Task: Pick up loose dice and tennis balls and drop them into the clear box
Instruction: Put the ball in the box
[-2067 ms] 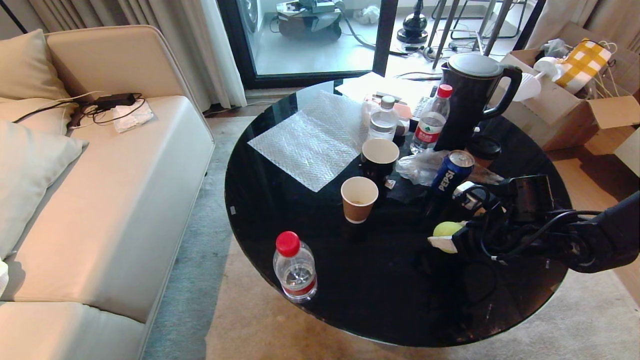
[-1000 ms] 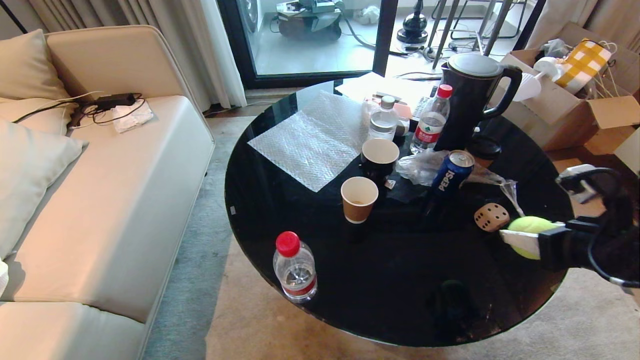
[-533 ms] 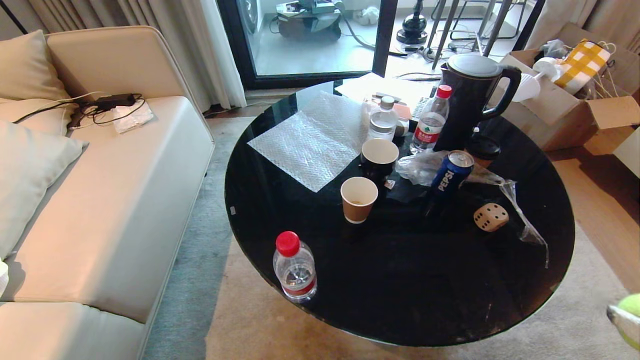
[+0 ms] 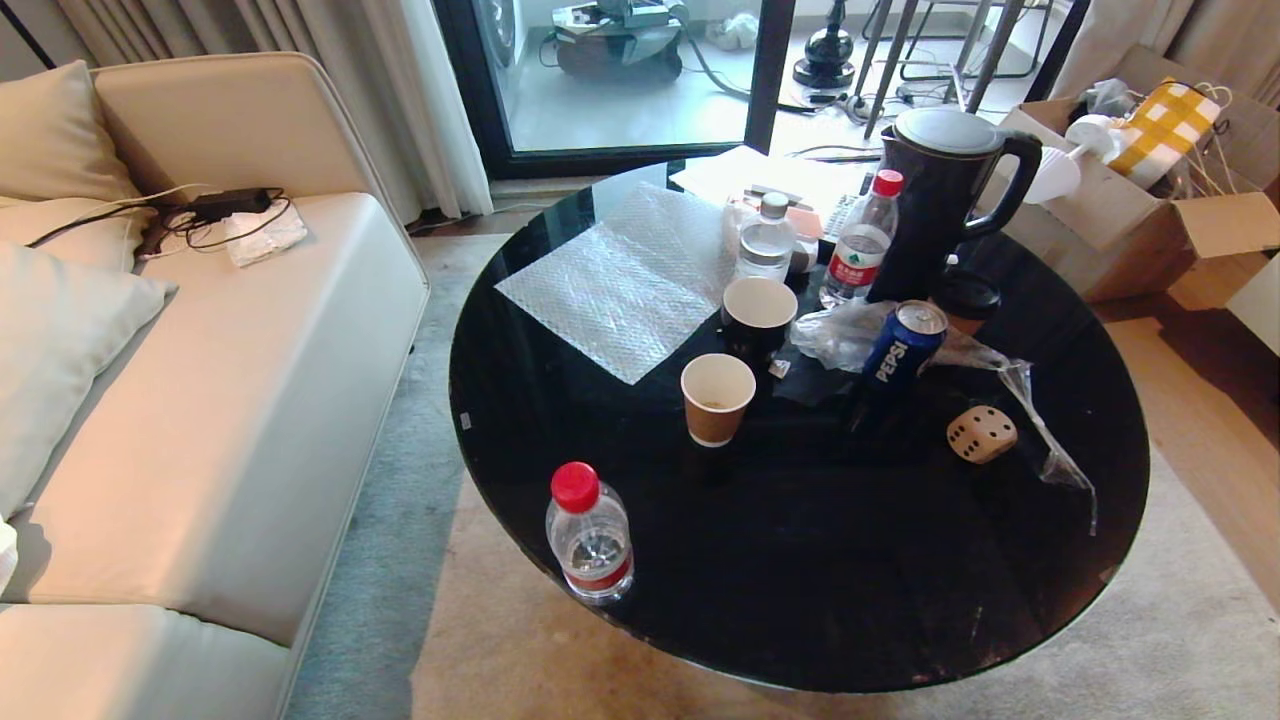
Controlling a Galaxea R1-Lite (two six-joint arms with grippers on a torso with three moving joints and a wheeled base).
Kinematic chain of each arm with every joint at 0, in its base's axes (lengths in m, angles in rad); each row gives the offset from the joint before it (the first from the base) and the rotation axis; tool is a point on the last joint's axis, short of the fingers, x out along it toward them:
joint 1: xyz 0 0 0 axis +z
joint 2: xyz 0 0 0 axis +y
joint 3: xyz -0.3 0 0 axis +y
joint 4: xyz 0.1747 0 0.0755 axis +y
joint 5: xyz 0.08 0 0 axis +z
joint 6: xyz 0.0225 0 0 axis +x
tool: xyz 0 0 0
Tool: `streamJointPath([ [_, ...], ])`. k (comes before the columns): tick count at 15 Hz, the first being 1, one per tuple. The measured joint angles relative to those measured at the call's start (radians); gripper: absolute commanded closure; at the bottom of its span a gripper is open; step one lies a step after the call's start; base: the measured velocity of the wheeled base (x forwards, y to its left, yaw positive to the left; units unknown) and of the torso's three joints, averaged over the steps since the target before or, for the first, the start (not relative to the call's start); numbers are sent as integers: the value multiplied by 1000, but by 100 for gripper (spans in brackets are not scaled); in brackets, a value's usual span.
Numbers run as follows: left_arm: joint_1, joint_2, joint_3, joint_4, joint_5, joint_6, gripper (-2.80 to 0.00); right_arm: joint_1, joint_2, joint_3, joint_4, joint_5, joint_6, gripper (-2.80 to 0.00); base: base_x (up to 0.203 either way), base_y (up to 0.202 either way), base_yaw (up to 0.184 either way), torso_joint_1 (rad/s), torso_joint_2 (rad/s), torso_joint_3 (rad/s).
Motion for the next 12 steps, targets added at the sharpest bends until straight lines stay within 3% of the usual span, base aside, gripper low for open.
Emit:
streamJointPath([
  [12,0,0,0,0,0,0,0,-3,-46,35,-49,8,-8,0,0,0,0,0,0,0],
])
